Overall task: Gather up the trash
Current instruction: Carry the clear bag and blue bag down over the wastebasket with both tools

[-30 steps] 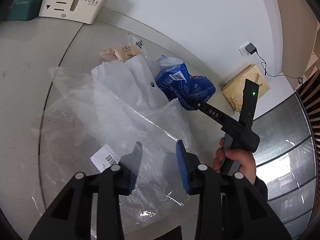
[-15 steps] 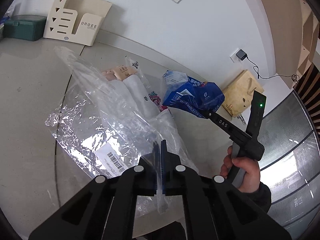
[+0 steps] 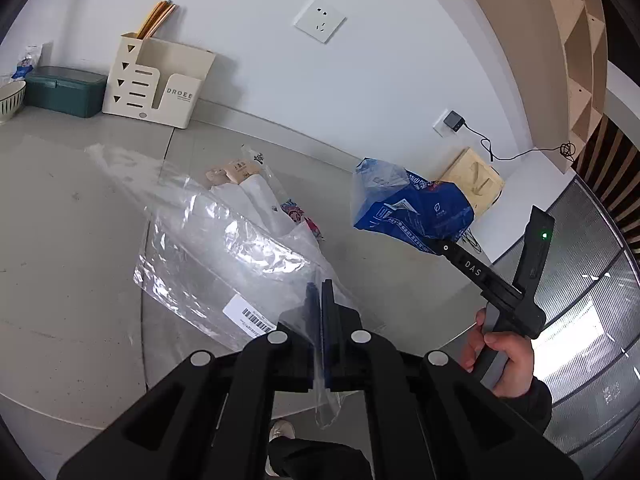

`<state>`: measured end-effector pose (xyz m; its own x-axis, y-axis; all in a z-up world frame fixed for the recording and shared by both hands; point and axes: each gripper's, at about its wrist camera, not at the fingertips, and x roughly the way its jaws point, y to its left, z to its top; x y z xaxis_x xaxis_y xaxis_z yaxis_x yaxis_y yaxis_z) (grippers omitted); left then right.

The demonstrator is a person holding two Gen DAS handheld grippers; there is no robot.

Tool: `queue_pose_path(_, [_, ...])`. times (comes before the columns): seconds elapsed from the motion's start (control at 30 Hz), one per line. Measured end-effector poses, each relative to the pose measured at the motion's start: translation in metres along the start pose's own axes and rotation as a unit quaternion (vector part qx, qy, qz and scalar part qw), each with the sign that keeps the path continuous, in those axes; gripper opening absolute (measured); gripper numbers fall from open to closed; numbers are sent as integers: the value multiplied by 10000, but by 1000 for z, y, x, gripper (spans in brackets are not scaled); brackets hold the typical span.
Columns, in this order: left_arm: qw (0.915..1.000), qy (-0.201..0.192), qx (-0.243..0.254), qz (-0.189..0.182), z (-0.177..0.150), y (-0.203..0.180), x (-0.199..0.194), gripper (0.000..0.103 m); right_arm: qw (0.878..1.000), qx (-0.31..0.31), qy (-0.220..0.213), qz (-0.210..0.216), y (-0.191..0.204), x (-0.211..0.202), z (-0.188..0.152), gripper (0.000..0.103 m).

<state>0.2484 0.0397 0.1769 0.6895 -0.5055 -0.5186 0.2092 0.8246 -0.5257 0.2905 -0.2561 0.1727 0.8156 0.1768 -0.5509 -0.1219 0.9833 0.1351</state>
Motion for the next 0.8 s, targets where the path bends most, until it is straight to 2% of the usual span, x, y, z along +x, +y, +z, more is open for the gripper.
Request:
queue_pose_path(0.27, [9997, 21, 133, -216, -26, -15, -40, 3, 9997, -123, -157, 105, 24, -59, -30, 8])
queue_pose_path(0.57, [9983, 125, 432, -382, -78, -27, -87, 4, 9999, -42, -155, 31, 35, -119, -74, 8])
queue_pose_path(0.8, [9963, 281, 608, -539, -115, -36, -111, 4, 9997, -151, -180, 11, 48, -158, -112, 8])
